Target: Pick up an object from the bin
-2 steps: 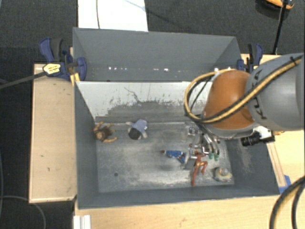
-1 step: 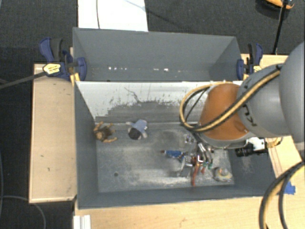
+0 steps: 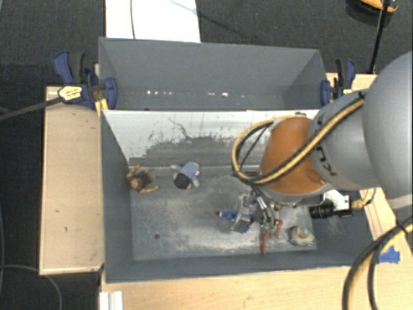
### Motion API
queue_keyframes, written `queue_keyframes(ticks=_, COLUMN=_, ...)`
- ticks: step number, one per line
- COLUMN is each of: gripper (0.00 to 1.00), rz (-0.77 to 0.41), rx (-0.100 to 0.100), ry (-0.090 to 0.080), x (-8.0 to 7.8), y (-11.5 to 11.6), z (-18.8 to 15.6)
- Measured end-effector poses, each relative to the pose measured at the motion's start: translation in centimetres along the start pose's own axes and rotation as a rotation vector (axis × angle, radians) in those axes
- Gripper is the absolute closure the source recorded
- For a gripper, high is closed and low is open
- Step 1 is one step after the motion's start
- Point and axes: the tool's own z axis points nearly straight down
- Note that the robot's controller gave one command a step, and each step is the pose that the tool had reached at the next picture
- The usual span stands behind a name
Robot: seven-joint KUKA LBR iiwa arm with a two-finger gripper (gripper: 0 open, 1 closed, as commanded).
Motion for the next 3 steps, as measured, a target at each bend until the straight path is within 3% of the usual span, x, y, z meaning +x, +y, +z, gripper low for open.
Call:
queue_keyframes(ticks=2, gripper=1.00, rz=-0.001, rx=0.000, ry=0.001, x=0.1, y=0.0, z=-0.3)
queue_keyframes(ticks=3, gripper=1.00, rz=-0.002, rx=0.003, ry=0.008, x=0.3, y=-0.1, z=-2.3)
